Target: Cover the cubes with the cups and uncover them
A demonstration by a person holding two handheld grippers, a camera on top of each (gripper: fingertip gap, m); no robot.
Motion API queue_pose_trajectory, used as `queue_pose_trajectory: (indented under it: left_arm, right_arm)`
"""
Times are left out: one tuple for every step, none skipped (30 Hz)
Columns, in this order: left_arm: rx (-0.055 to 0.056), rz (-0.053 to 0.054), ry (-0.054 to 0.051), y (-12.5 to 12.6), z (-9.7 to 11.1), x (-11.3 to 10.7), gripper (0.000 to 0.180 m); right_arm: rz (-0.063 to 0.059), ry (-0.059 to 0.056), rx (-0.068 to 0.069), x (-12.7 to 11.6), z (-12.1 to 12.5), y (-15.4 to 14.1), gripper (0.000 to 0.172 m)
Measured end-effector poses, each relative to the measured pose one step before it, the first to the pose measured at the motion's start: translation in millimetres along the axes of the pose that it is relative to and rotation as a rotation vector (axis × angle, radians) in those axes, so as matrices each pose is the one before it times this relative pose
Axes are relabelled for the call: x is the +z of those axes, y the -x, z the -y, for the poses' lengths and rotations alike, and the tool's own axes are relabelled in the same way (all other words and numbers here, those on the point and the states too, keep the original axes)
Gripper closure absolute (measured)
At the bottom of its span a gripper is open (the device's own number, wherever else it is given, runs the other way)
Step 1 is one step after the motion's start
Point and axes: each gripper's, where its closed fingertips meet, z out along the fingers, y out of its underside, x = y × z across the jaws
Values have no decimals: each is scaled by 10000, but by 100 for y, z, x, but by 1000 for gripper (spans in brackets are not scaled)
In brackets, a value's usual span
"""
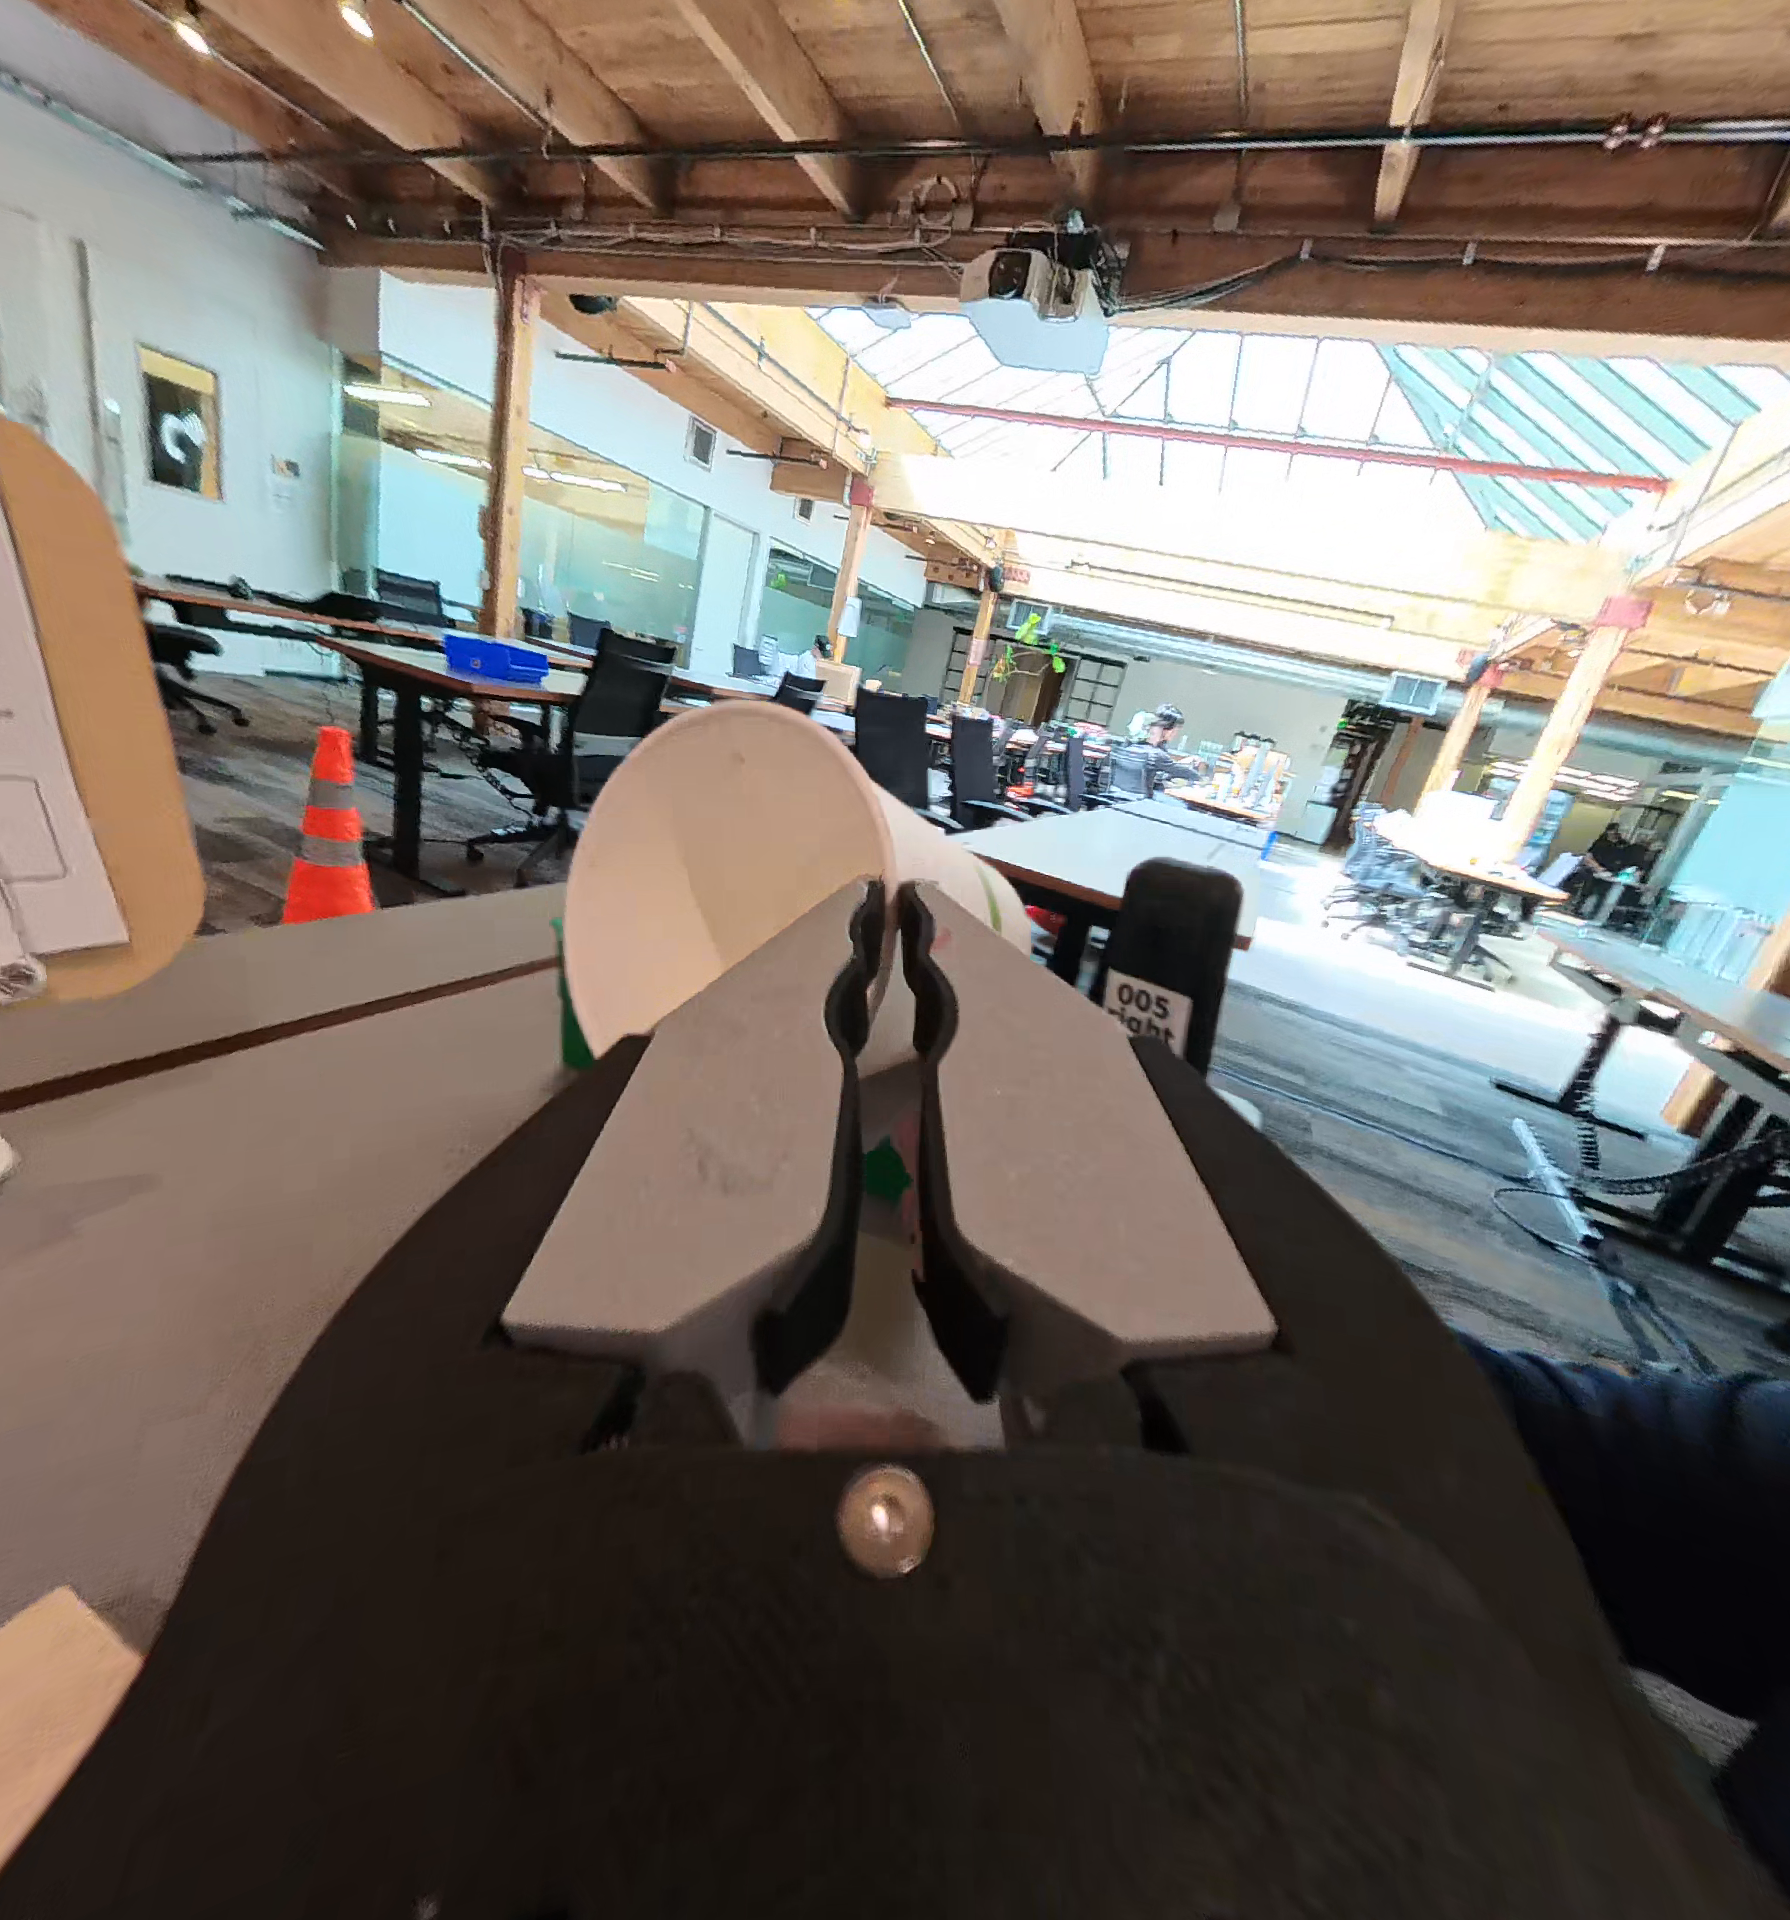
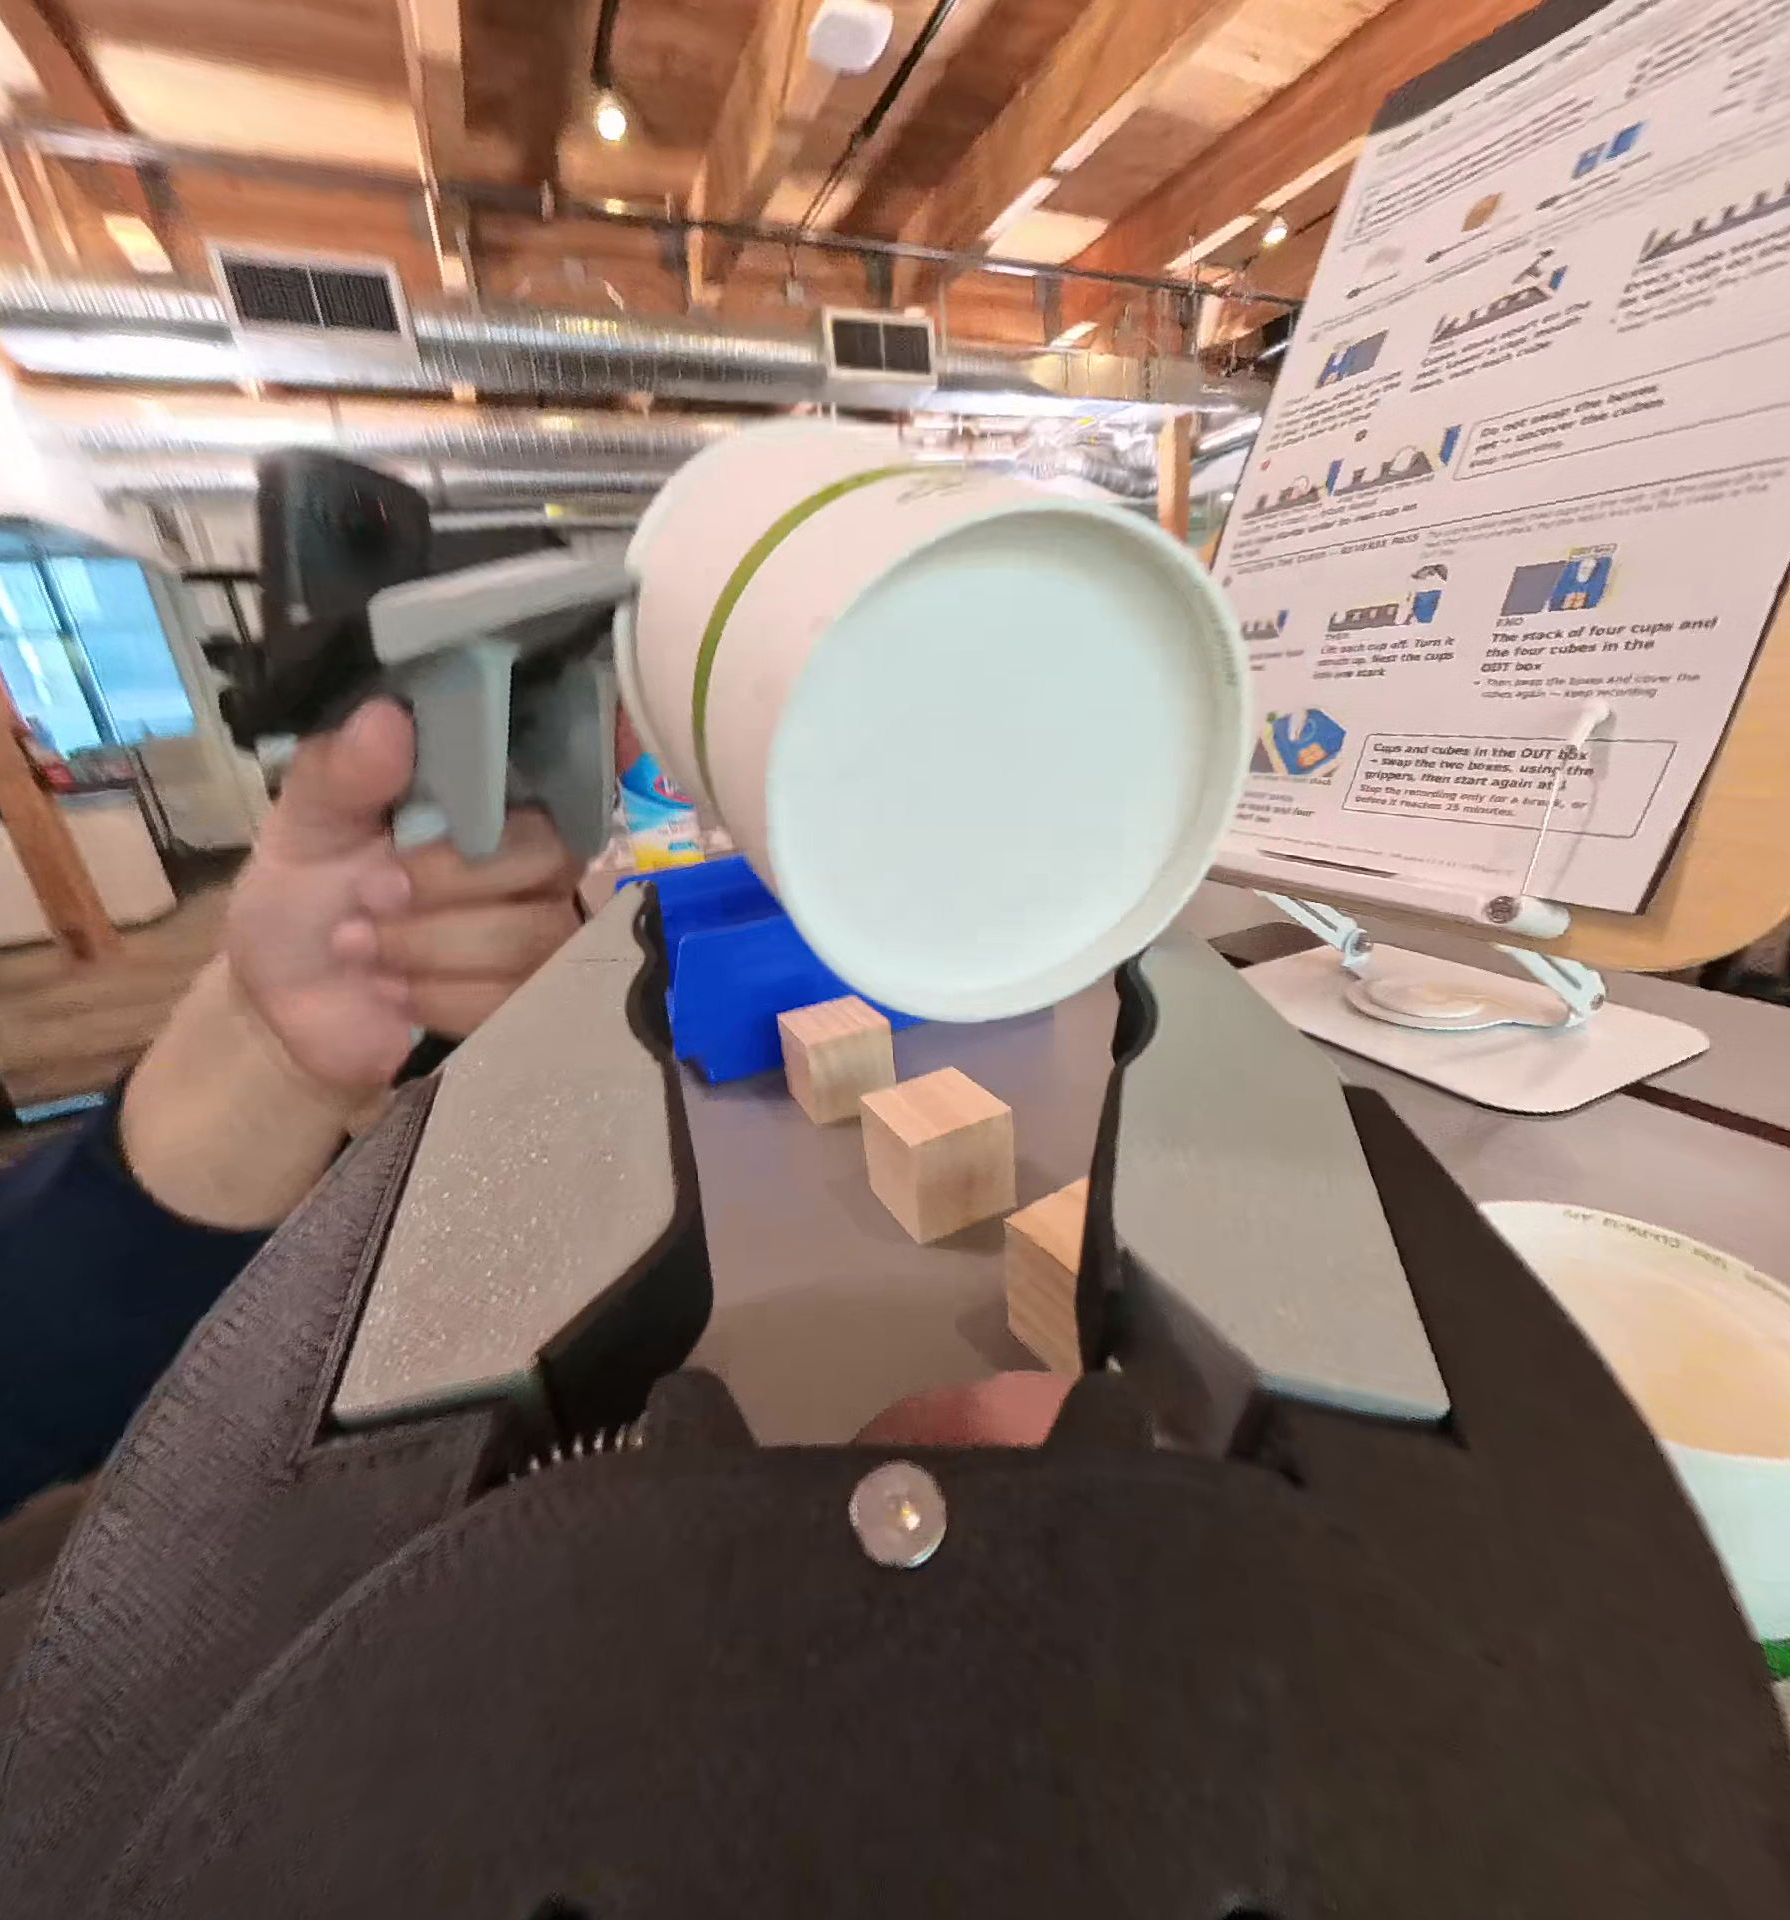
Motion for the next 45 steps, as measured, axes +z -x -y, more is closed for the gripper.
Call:
queue_pose_trajectory:
  left_arm:
    - [-338,-231,66,-102,-613,0,179]
    - [-273,-209,81,-136,-693,84,179]
    - [-173,-192,164,-185,-825,145,180]
    - [-90,-141,180,-179,-851,179,179]
    - [-47,-101,138,-163,-763,154,179]
    - [-63,-188,123,-289,-693,112,179]
    - [-108,-259,106,-374,-660,115,179]
    - [-105,-241,190,-328,-772,153,179]
    - [-28,-161,311,-181,-956,182,179]
    - [93,53,309,131,-956,211,179]
    - [180,48,317,122,-923,191,179]
    - [174,-7,261,30,-805,183,179]
    - [124,5,200,45,-671,179,179]
    - [140,11,173,46,-587,176,179]
    - [157,52,105,101,-443,157,179]
    - [101,36,80,67,-398,153,179]
    - [42,10,66,21,-369,151,179]
    - [42,4,48,2,-333,147,178]
    - [99,26,34,-2,-296,121,178]
    - [160,51,54,15,-281,117,179]
    - [199,77,70,30,-257,97,178]
    - [214,88,54,15,-184,87,178]
    - [219,20,54,-112,-152,97,178]
    - [225,-1,58,-175,-124,117,178]
    - [253,52,91,-144,-155,158,178]
    - [300,27,142,-203,-225,195,178]
    - [347,23,134,-232,-197,198,177]
    - [323,37,118,-180,-164,201,177]
    - [227,17,89,-154,-104,176,177]
    - [135,28,102,-33,-106,135,177]
    - [84,57,43,86,-16,81,177]
    - [61,24,6,69,16,29,177]
    - [47,19,-20,67,36,0,177]
    - [33,22,-35,52,36,-6,177]
    - [4,43,7,62,-30,-3,177]
    - [-2,111,-7,179,-13,-3,177]
    - [-1,25,-9,92,5,-12,177]
    - [-31,-88,-51,-83,108,-51,177]
    - [-50,-95,-13,-100,70,-28,176]
    - [3,-61,61,-78,-22,-16,176]
    - [63,-72,119,-163,-138,26,176]
    - [117,18,115,-62,-163,44,176]
    - [121,59,57,22,-79,2,176]
    - [53,82,47,129,-45,-49,176]
    - [-14,60,52,219,-38,-101,177]
  right_arm:
    - [-58,-143,308,-167,308,-419,87]
    - [-112,-114,250,-144,267,-452,85]
    - [-141,-92,205,-133,206,-488,83]
    - [-44,-51,172,-102,145,-312,77]
    - [35,-44,180,-87,141,-158,71]
    - [98,-89,197,-89,186,-41,68]
    - [126,-137,227,-74,246,22,65]
    - [94,-197,249,-98,323,-29,65]
    - [74,-229,249,-146,376,-109,65]
    - [86,-211,260,-158,380,-124,66]
    - [122,-179,283,-177,350,-81,68]
    - [143,-155,300,-153,300,-25,72]
    - [137,-112,296,-73,195,16,73]
    - [93,-49,264,-6,73,-10,72]
    - [33,-11,221,22,-21,-81,71]
    - [3,12,186,34,-64,-122,70]
    - [2,33,168,40,-108,-122,69]
    - [9,31,156,33,-99,-114,69]
    - [26,2,143,13,-49,-72,68]
    - [45,-22,136,10,2,-12,68]
    - [43,-23,122,23,-13,-6,67]
    - [21,-14,109,21,-28,-22,66]
    - [64,-24,130,48,-4,62,65]
    - [116,-31,184,57,4,132,62]
    - [91,-20,210,54,1,72,60]
    - [54,-4,188,8,-5,-24,61]
    - [58,8,167,2,4,-29,63]
    - [49,13,118,-15,2,-29,65]
    - [-12,31,29,-12,-33,-79,67]
    - [-83,49,-41,-6,-61,-141,66]
    - [-82,58,-73,20,-92,-106,67]
    - [-23,39,-54,43,-93,20,66]
    - [23,31,-9,76,-103,87,65]
    - [2,40,11,71,-126,26,64]
    - [-63,79,-19,85,-193,-83,63]
    - [-32,168,-71,115,-353,-21,66]
    - [-54,233,-87,196,-502,-29,64]
    - [-84,279,-118,234,-608,-67,64]
    - [-62,286,-163,231,-592,-17,66]
    - [-44,172,-226,149,-381,28,72]
    - [-63,25,-252,34,-105,17,79]
    - [36,-23,-239,-57,35,152,79]
    - [64,-6,-230,-98,92,191,80]
    - [-16,2,-221,-87,124,70,80]
    - [-87,10,-231,-48,128,6,80]
